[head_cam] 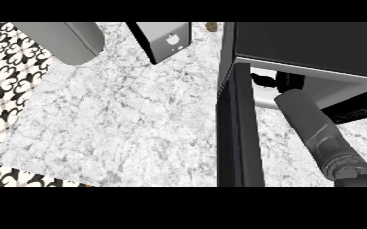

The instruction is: Pick up the milk, place it into the microwave and close the microwave

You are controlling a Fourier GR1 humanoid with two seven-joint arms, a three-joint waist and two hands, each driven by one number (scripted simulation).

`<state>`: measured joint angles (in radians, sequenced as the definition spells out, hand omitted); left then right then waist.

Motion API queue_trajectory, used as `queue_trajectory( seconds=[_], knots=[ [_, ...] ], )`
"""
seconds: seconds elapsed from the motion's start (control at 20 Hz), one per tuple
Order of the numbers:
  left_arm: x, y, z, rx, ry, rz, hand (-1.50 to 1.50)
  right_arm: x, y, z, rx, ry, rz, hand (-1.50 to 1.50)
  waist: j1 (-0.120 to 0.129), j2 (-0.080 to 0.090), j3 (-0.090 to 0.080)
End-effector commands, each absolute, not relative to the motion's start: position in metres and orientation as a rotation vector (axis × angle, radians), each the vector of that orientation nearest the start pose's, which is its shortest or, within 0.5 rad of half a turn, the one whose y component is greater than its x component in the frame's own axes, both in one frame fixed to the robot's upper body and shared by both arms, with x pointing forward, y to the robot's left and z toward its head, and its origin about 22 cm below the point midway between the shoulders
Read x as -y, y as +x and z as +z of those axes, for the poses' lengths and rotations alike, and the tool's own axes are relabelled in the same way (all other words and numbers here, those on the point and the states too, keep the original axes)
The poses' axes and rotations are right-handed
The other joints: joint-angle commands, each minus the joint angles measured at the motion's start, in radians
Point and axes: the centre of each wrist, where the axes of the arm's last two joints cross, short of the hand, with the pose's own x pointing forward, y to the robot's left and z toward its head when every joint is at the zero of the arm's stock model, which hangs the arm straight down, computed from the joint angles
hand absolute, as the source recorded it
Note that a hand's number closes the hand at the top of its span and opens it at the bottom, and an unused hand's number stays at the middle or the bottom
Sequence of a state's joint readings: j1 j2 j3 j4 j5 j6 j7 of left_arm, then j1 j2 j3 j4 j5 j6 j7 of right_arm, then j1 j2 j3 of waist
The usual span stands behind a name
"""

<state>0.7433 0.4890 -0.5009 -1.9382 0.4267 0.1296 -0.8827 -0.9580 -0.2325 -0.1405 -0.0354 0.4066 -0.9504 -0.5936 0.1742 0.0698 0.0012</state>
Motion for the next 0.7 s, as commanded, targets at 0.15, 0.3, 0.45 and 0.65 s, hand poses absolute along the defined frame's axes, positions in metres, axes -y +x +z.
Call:
queue_trajectory(
  seconds=[0.15,0.3,0.45,0.65],
  knots=[
    [-0.241,0.039,-0.008,1.901,-0.214,0.140,-1.50,0.215,0.409,-0.022,1.720,-1.017,0.557,-1.50,-0.002,-0.002,0.006],
    [-0.240,0.045,-0.009,1.921,-0.195,0.134,-1.50,0.203,0.411,-0.021,1.735,-0.941,0.568,-1.50,-0.012,-0.005,0.006],
    [-0.245,0.045,-0.017,1.912,-0.174,0.129,-1.50,0.196,0.410,-0.022,1.742,-0.847,0.571,-1.50,-0.020,-0.007,0.005],
    [-0.244,0.041,-0.013,1.901,-0.203,0.126,-1.50,0.194,0.408,-0.024,1.806,-0.726,0.451,-1.50,-0.044,-0.012,0.008]
  ],
)
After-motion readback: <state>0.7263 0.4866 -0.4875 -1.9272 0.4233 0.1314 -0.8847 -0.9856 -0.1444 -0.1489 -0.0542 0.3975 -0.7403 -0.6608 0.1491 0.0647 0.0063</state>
